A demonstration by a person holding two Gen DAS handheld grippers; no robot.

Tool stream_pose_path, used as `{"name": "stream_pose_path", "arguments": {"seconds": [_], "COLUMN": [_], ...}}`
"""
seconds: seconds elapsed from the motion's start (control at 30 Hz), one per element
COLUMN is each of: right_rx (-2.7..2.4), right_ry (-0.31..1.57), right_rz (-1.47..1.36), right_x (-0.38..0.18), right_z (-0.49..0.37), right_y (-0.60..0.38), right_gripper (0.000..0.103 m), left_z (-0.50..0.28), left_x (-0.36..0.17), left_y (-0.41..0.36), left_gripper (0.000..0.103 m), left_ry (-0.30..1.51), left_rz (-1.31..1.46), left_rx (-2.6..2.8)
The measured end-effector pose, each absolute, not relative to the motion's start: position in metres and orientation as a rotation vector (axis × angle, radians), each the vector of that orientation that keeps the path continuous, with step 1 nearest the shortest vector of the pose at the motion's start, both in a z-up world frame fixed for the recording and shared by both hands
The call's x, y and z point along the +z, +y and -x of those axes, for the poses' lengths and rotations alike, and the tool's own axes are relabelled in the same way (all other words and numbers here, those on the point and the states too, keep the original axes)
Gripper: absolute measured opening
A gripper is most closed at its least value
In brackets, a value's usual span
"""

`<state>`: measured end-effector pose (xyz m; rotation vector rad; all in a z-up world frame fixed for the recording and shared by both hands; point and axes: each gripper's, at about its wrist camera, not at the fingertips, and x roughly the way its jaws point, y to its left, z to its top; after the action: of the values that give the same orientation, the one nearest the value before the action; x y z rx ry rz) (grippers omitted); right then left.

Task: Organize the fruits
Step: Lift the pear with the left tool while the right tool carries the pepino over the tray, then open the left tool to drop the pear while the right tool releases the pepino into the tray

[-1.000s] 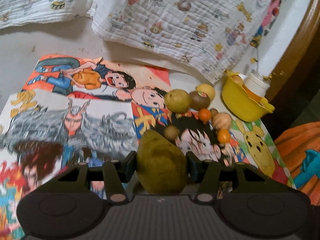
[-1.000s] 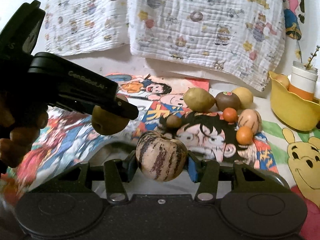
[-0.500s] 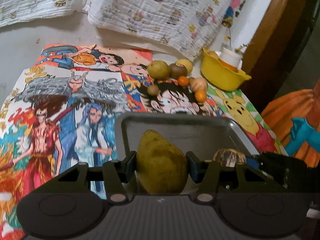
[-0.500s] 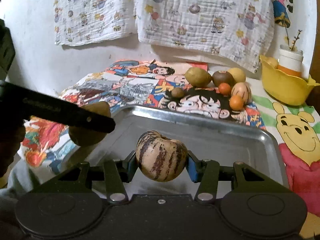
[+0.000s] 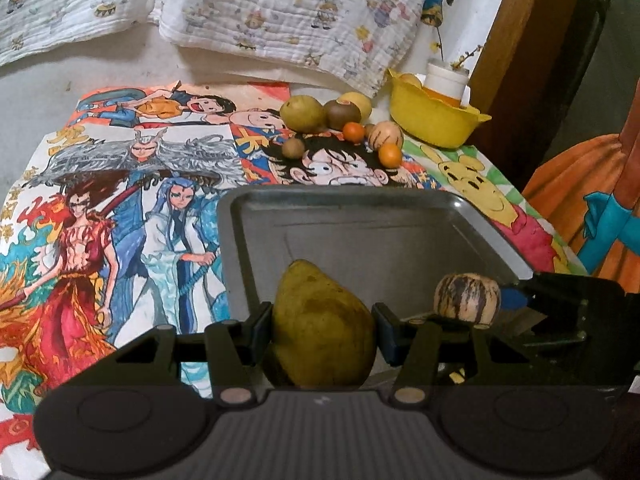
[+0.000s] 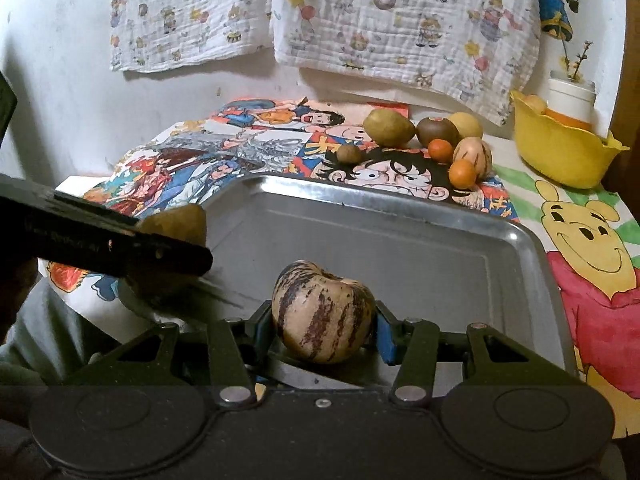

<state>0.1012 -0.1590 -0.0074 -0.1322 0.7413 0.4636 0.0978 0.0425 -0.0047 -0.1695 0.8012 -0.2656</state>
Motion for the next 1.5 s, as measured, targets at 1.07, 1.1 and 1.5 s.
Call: {"name": "stream_pose_path", "arguments": {"seconds": [1.07,1.1,1.5], "right_rx": [0.450,0.441,0.261], "right_ry": [0.691,0.687,0.669], "right_rz": [0.112,0.117,0.136], "right_x": [0.007,0.008,0.015], "right_z": [-0.086,-0.085,-0.100], "right_y": [-0.183,-0.185,-0.231], "right_gripper": [0.088,0.092,0.102], "left_z": [-0.070,-0.068,-0.072], "left_x": [0.010,0.010,0.012], "left_y": [0.058,0.060,0.097], "left_gripper": [0.096,0.098,0.102], "left_ry": [0.733,0.731,0.796], "left_rz": [0.073,0.067,0.082], "left_rx": [-0.220,-0.209,-0.092]}}
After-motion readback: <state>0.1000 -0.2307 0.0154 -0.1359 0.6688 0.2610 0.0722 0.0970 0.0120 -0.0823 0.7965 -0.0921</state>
